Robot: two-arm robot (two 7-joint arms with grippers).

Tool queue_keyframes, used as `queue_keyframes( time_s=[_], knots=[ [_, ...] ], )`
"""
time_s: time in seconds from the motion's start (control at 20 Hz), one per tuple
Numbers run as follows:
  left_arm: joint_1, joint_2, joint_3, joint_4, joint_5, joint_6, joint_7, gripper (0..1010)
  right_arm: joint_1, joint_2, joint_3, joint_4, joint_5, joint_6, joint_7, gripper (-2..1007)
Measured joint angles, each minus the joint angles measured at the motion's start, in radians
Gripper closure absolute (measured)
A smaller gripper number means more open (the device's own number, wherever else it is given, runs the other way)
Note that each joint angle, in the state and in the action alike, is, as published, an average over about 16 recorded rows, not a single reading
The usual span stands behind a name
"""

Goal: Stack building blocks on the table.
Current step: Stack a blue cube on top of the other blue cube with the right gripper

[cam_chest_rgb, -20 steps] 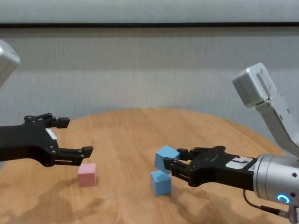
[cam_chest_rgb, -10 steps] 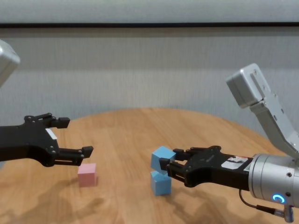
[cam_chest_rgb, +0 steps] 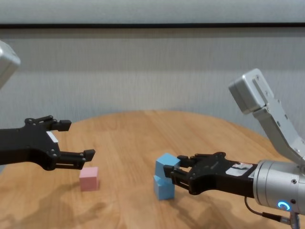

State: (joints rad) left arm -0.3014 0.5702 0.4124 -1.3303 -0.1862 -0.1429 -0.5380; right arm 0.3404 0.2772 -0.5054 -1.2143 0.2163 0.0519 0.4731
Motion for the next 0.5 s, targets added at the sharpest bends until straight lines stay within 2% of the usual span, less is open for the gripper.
queue_keyframes(
  time_s=[0.5],
  knots=[
    [0.0,0.0,0.0,0.0,0.0,0.0,0.0,11,0.002,-0.003,-0.001,0.009,-0.005,0.001,-0.002,643]
  ],
)
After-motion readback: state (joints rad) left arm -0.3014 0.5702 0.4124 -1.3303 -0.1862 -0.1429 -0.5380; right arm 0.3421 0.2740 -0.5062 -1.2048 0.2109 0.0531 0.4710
